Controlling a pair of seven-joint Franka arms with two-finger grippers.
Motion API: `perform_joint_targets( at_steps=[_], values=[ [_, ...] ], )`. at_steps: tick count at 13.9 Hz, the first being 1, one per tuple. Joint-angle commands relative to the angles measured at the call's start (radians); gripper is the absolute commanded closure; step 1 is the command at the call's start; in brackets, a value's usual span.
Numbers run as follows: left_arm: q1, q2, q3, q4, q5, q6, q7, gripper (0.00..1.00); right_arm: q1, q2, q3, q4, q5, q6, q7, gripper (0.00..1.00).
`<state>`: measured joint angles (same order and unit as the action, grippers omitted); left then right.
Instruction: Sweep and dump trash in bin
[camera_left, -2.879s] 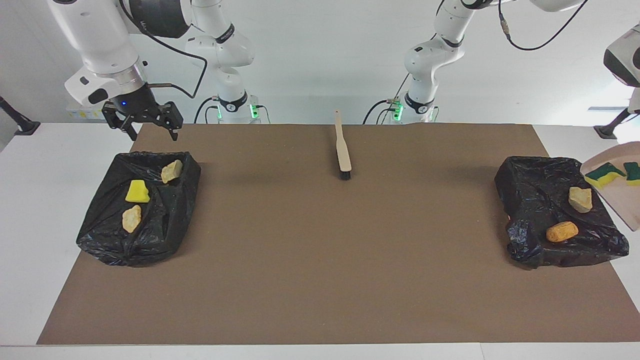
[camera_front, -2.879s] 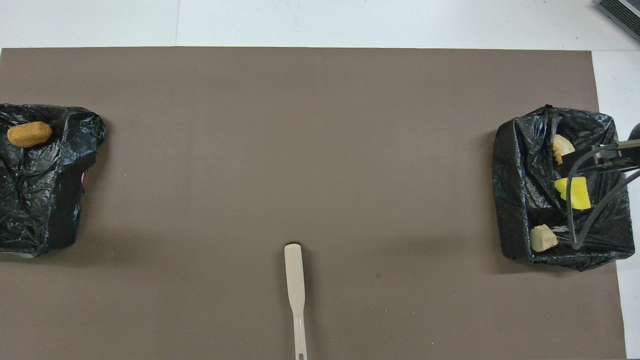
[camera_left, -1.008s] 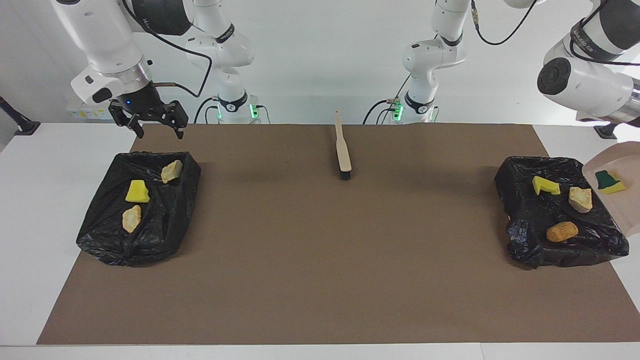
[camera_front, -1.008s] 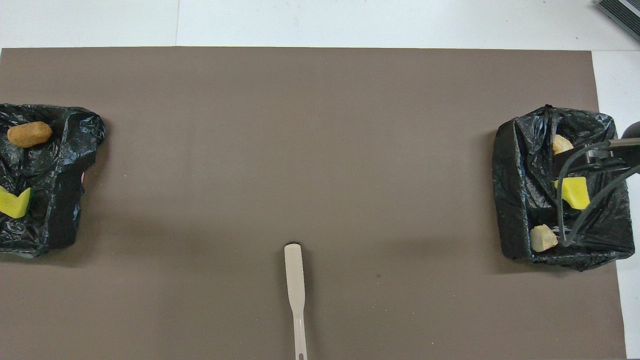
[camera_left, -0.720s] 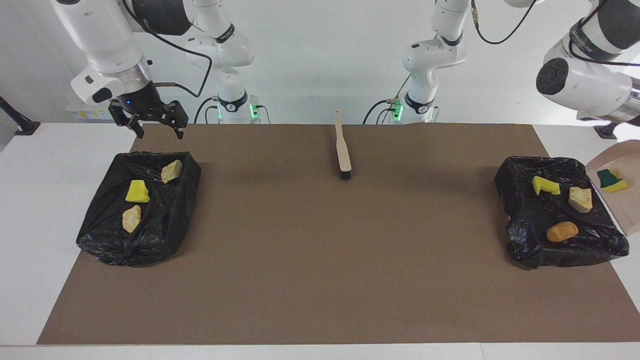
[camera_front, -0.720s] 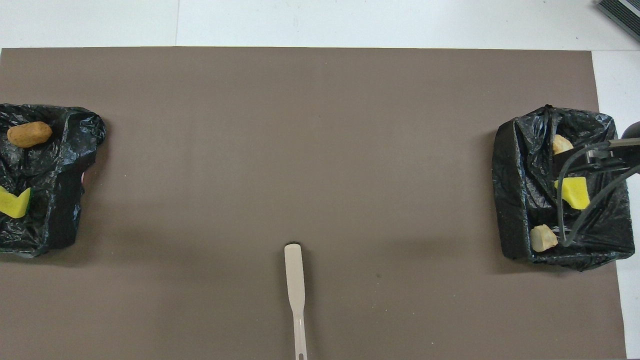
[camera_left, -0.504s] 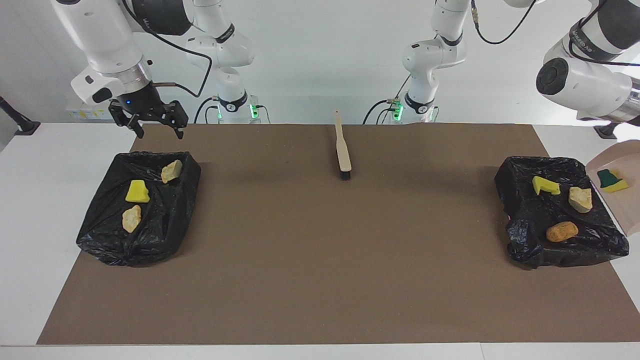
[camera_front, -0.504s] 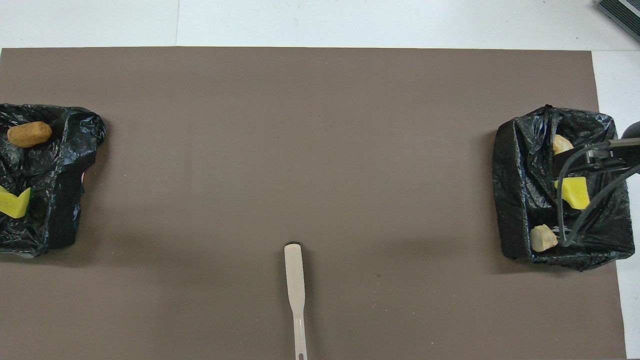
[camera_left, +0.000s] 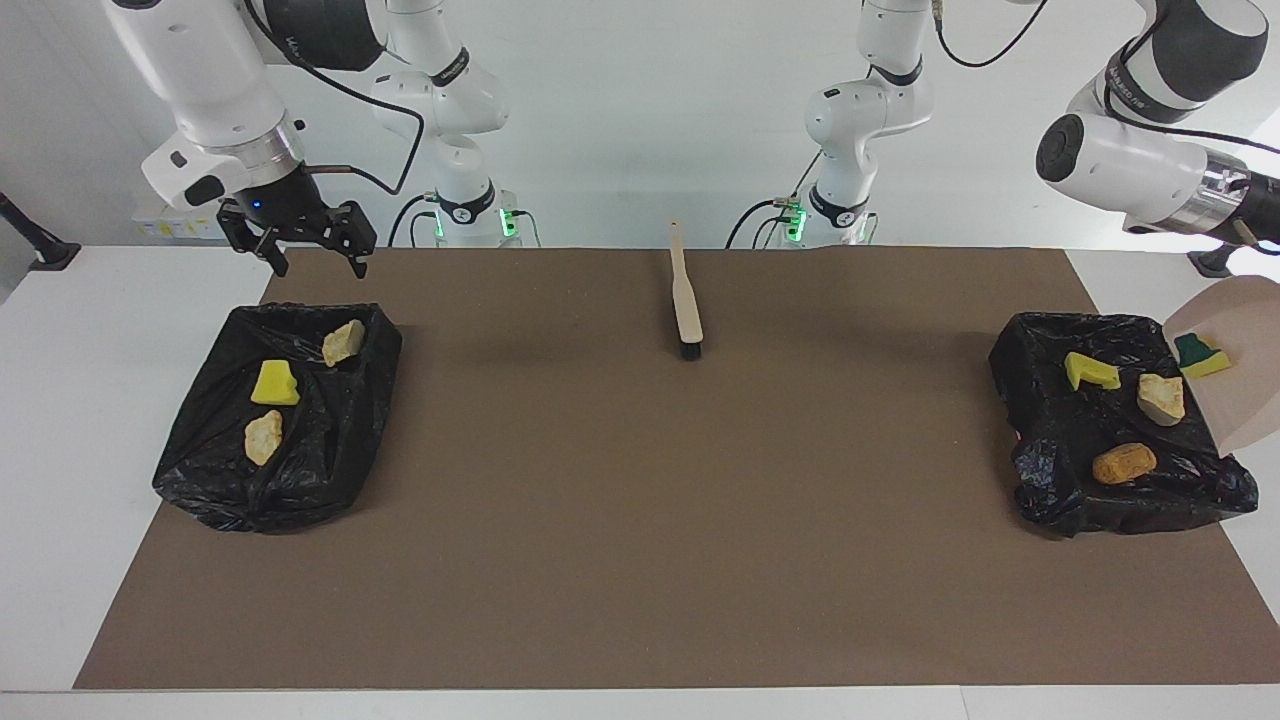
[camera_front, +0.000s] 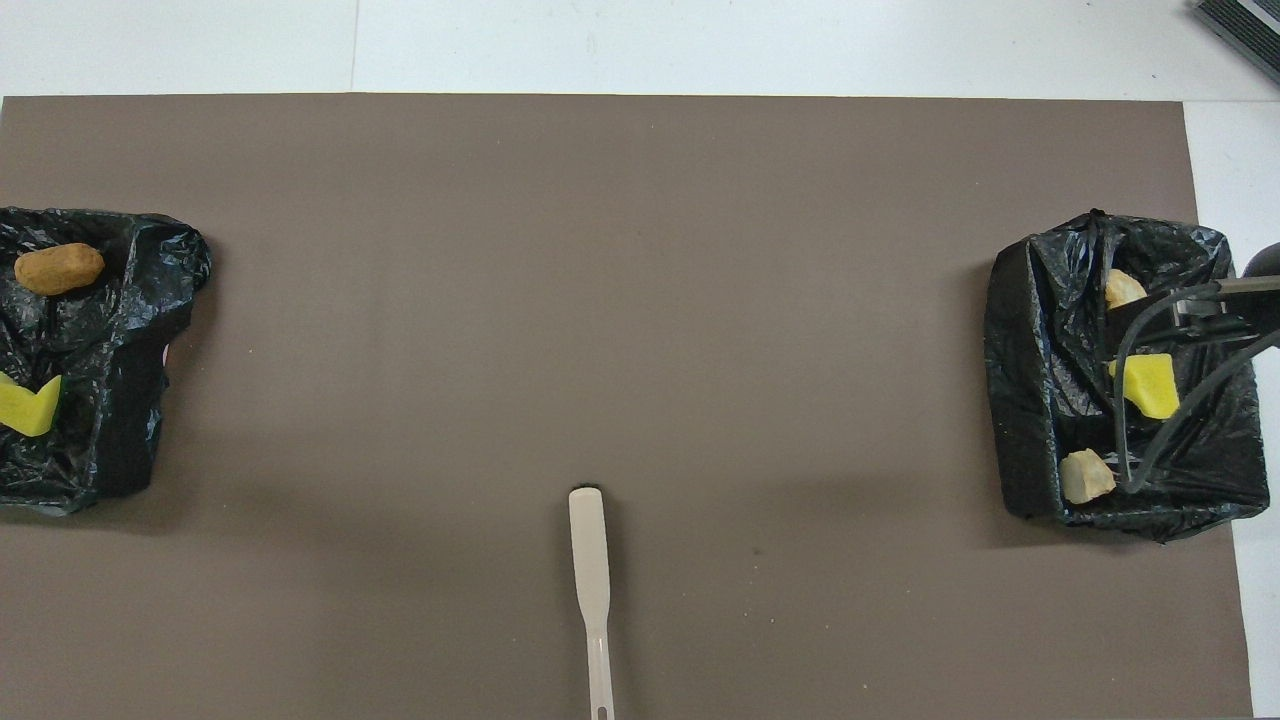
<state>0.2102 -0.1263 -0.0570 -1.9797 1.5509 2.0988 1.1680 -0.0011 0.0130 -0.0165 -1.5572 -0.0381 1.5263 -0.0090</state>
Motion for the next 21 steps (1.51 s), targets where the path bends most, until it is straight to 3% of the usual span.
perform_joint_targets(
  at_steps=[1,5,8,16,19,21],
  values=[
    [-0.043,-0.049,-0.001,-0.018,0.020,-0.071,0.001,1.00,-0.005,-0.019,0.001,-0.021,0.020,0.003,0.015,0.00],
    [-0.054,-0.072,-0.007,-0.088,0.017,-0.027,-0.014,1.00,-0.004,-0.019,0.001,-0.021,0.020,0.003,0.015,0.00],
    [-0.034,-0.046,-0.007,-0.093,0.017,0.026,-0.062,1.00,-0.004,-0.019,0.001,-0.021,0.020,0.003,0.015,0.00],
    [-0.057,-0.050,-0.010,-0.031,-0.009,-0.032,-0.056,1.00,-0.004,-0.019,0.001,-0.021,0.020,0.003,0.015,0.00],
    [-0.106,-0.053,-0.012,0.002,-0.087,-0.081,-0.047,1.00,-0.004,-0.019,0.001,-0.021,0.020,0.003,0.015,0.00],
    [-0.121,-0.052,-0.018,0.037,-0.206,-0.092,-0.012,1.00,-0.004,-0.019,0.001,-0.021,0.020,0.003,0.015,0.00]
  ],
)
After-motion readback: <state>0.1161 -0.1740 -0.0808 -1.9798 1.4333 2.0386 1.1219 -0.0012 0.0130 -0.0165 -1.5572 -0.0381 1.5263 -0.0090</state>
